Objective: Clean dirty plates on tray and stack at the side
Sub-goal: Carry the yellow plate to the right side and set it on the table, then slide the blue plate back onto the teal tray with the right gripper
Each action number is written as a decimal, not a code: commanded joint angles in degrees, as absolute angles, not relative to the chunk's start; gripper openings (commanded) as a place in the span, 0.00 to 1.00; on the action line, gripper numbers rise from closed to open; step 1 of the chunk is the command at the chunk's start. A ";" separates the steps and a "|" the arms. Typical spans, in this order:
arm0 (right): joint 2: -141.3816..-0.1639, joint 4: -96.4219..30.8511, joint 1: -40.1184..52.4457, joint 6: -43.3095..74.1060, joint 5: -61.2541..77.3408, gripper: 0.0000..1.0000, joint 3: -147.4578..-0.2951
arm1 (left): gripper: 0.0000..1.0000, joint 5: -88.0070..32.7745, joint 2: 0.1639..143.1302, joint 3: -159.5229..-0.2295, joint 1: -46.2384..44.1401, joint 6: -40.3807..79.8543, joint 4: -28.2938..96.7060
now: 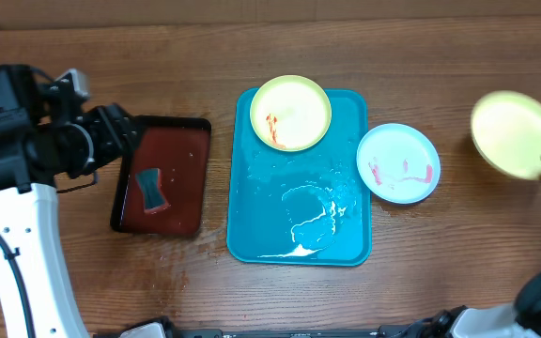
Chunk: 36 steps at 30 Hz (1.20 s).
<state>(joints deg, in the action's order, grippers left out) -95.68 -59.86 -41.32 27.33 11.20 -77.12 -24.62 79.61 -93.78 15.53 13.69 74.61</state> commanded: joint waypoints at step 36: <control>-102.67 -30.85 -7.40 8.19 -3.68 0.60 -63.31 | 0.70 -21.82 79.11 -94.72 2.20 8.95 74.94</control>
